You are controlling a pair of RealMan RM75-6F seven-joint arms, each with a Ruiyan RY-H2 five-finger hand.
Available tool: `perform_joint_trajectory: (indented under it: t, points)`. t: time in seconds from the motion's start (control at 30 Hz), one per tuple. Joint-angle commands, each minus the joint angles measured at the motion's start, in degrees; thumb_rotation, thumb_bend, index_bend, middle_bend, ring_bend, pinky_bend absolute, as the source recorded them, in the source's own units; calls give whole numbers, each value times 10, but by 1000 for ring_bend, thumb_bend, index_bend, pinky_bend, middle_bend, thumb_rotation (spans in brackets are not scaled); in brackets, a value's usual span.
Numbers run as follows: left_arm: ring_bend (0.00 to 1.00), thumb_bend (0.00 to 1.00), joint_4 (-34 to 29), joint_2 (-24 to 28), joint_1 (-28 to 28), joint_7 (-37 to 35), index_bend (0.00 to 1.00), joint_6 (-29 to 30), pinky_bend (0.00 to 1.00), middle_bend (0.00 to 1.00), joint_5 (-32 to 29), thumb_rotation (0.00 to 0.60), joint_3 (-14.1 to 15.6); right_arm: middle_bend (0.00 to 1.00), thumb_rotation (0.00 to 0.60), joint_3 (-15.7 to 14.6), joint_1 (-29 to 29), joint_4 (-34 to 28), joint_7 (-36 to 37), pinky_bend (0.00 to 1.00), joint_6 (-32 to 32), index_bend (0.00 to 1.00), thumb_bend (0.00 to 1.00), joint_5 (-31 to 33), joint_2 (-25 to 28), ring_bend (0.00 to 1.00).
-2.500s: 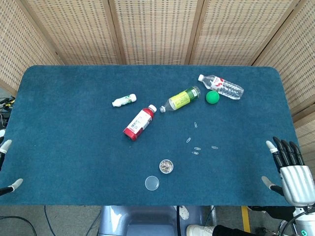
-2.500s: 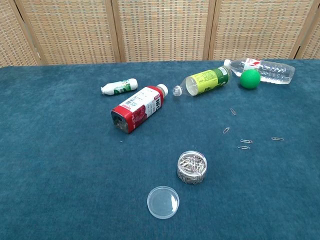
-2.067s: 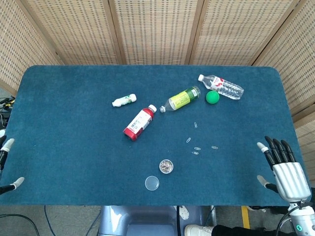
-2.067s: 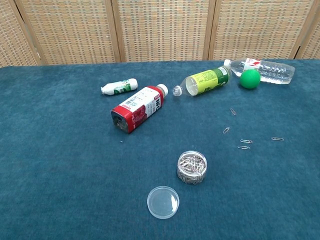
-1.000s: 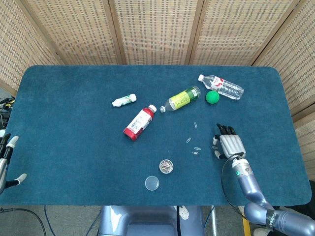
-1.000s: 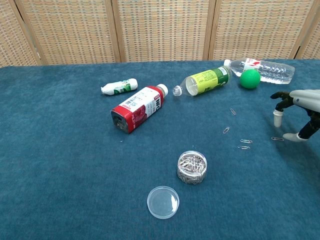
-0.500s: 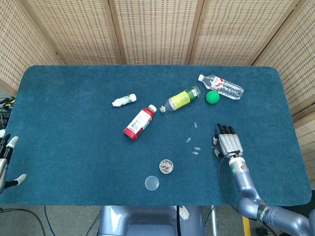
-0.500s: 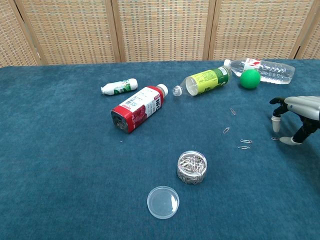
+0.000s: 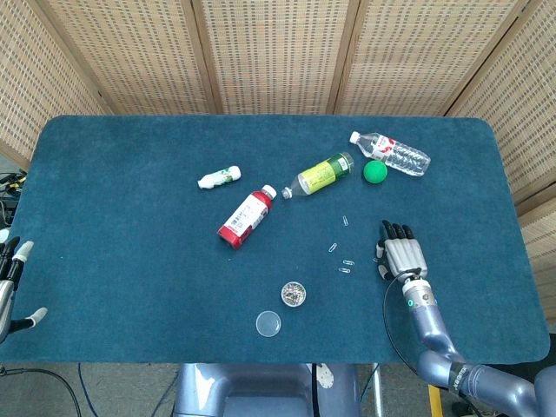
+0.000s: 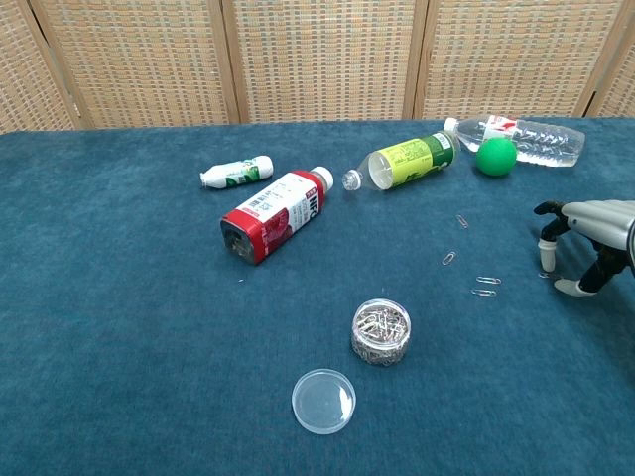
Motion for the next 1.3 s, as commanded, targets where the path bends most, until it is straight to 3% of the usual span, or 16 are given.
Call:
perform_joint_trajectory:
  t: [0.03,0.33,0.47,0.87,1.0,1.3]
  points:
    - [0,0,1,-1,-1,0,0,0,0,0,0,600,0,0,600,-1,0,8,1,16,-2,488,335,0,-4,0]
    - [0,0,0,-1,-2,1,0,-1,0,0,-2,600,0,0,600,-1,2,29,-1,27,-7,519,337,-1,-15,0]
    - [0,0,0,-1,-2,1,0,-1,0,0,-2,600,1,12,600,-1,2,32,2,39,-6,599,377,-5,-18,0]
    - [0,0,-1,0,-2,-2,0,0,0,0,-1,600,2,40,600,6,3,17,1,58,5,633,490,-15,-14,0]
    - [0,0,-1,1,-2,-4,0,0,0,0,0,600,2,43,600,8,2,-15,0,59,16,635,493,-27,4,0]
    - [0,0,-1,0,-4,-2,0,-5,0,0,-1,600,4,67,600,30,25,-189,-39,59,45,645,494,-68,79,0]
